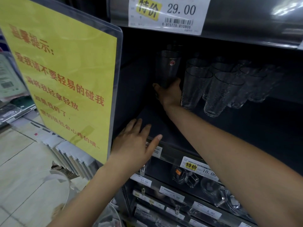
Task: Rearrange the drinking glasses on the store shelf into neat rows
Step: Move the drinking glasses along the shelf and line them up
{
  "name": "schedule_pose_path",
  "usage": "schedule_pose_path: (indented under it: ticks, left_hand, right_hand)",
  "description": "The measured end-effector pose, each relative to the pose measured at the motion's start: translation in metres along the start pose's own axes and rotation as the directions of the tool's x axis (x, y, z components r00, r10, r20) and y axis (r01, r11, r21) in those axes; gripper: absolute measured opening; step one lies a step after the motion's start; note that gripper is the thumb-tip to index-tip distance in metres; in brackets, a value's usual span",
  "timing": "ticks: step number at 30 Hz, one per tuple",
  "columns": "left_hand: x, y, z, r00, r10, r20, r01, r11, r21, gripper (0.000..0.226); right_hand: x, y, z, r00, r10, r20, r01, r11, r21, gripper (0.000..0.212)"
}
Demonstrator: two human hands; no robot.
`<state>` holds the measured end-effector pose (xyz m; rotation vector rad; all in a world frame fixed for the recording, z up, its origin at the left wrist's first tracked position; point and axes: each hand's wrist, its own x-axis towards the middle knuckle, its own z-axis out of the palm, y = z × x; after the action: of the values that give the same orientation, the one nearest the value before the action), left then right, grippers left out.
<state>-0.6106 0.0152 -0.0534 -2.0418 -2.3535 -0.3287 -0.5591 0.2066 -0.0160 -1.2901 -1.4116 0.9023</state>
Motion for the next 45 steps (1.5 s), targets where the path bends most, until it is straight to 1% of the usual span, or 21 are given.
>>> schedule_pose_path:
  ticks: [4,7,12,20,22,26,30,31,33,35,36,38,40,42,45]
  left_hand:
    - [-0.001,0.001,-0.001,1.000,-0.001,0.008,0.001,1.000,0.001,0.096]
    - [0.000,0.001,-0.002,1.000,-0.007,0.022,0.007,1.000,-0.007,0.090]
    - [0.000,0.002,-0.001,0.999,-0.018,0.028,0.018,1.000,-0.005,0.098]
    - [0.000,0.003,-0.002,0.999,-0.023,0.039,0.024,1.000,-0.018,0.099]
    - [0.000,0.004,-0.002,0.999,-0.022,0.049,0.023,0.999,-0.023,0.097]
    - [-0.001,0.004,-0.005,0.997,-0.023,0.067,0.025,0.999,-0.031,0.088]
    - [-0.002,0.006,-0.007,0.997,-0.016,0.075,0.015,1.000,0.018,0.097]
    - [-0.002,0.007,-0.007,0.997,-0.017,0.081,0.015,0.999,0.033,0.098]
    - [-0.001,0.010,-0.010,0.995,-0.023,0.093,0.019,0.999,0.042,0.096]
    - [0.001,0.013,-0.014,0.993,-0.049,0.104,0.045,0.998,0.038,0.080]
    - [0.002,0.014,-0.016,0.993,-0.063,0.099,0.060,0.998,0.033,0.071]
    - [0.004,0.018,-0.020,0.995,-0.079,0.062,0.079,0.997,-0.005,0.059]
    - [0.007,0.025,-0.025,0.996,-0.089,0.032,0.091,0.992,-0.086,0.052]
    - [0.009,0.035,-0.031,0.996,-0.091,0.011,0.092,0.981,-0.170,0.049]
    - [0.009,0.059,-0.036,0.997,-0.072,-0.018,0.063,0.950,-0.307,0.043]
  right_hand:
    - [0.000,0.002,0.001,1.000,-0.002,-0.003,0.002,1.000,-0.022,0.076]
    - [-0.001,0.003,-0.001,1.000,-0.013,-0.007,0.012,0.999,-0.038,0.075]
    - [0.000,0.002,-0.004,1.000,-0.024,-0.003,0.023,0.998,-0.064,0.074]
    - [-0.001,-0.001,-0.007,1.000,-0.014,0.021,0.016,0.996,-0.092,0.076]
    - [-0.003,-0.001,-0.010,0.999,-0.001,0.053,0.007,0.993,-0.116,0.077]
    - [-0.011,0.001,-0.018,0.994,0.014,0.110,0.013,0.972,-0.235,0.072]
    - [-0.024,-0.002,-0.031,0.976,0.075,0.205,-0.011,0.954,-0.299,0.075]
    - [-0.030,-0.004,-0.037,0.965,0.085,0.248,-0.001,0.947,-0.322,0.076]
    - [-0.045,-0.007,-0.055,0.935,0.071,0.346,0.066,0.927,-0.368,0.074]
    - [-0.062,-0.009,-0.080,0.898,0.052,0.437,0.132,0.916,-0.380,0.065]
    - [-0.070,-0.009,-0.094,0.878,0.054,0.475,0.146,0.916,-0.375,0.059]
    - [-0.083,-0.005,-0.124,0.854,0.068,0.515,0.148,0.918,-0.368,0.049]
    - [-0.095,0.001,-0.157,0.863,0.079,0.499,0.106,0.937,-0.332,0.038]
    - [-0.111,0.005,-0.193,0.888,0.069,0.454,0.061,0.962,-0.266,0.029]
    - [-0.141,0.003,-0.248,0.933,0.046,0.356,0.018,0.985,-0.174,0.023]
